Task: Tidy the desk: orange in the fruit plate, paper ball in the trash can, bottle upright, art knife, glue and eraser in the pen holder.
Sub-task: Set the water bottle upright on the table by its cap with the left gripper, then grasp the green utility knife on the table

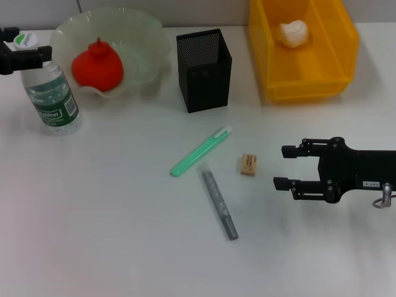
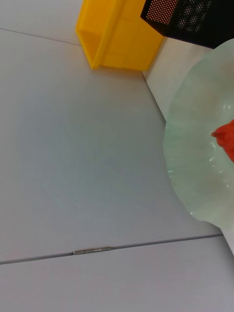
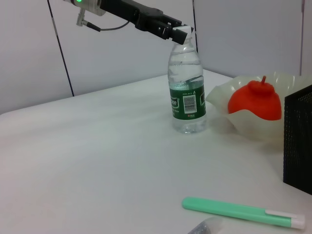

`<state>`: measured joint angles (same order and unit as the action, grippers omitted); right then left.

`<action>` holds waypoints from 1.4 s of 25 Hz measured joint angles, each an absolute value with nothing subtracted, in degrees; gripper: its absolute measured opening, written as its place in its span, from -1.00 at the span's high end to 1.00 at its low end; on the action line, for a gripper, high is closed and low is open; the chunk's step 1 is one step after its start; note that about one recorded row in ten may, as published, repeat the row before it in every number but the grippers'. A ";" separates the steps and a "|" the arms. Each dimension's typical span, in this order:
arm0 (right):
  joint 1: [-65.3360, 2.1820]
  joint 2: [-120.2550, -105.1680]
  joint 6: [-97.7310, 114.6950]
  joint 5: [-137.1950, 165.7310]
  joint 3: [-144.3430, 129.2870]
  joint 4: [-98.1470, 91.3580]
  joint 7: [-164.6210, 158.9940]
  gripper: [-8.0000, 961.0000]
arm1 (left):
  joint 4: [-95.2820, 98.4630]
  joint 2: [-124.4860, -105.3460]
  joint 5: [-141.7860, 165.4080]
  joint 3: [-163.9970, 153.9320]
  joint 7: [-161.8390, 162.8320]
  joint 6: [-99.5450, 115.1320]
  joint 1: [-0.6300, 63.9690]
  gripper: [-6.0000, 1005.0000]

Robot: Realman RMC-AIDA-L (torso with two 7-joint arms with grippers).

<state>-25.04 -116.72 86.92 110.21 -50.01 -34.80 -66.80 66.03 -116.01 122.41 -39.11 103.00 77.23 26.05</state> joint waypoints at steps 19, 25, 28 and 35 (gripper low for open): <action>-25.56 -116.81 87.29 110.22 -49.28 -34.80 -67.42 -0.42 | 57.29 -112.93 80.75 -32.77 98.54 109.85 22.36 -0.68; -25.98 -116.81 87.59 110.22 -49.17 -35.21 -68.63 -0.41 | 45.18 -113.15 85.89 -42.99 85.19 112.61 22.24 -0.68; -26.28 -116.74 87.69 110.22 -49.14 -35.47 -69.48 -0.41 | 40.75 -113.73 89.14 -43.58 79.27 112.25 22.57 -0.68; -26.69 -116.47 87.72 110.21 -49.12 -35.53 -70.27 -0.41 | 29.30 -115.05 94.31 -43.75 63.48 108.36 22.12 -0.68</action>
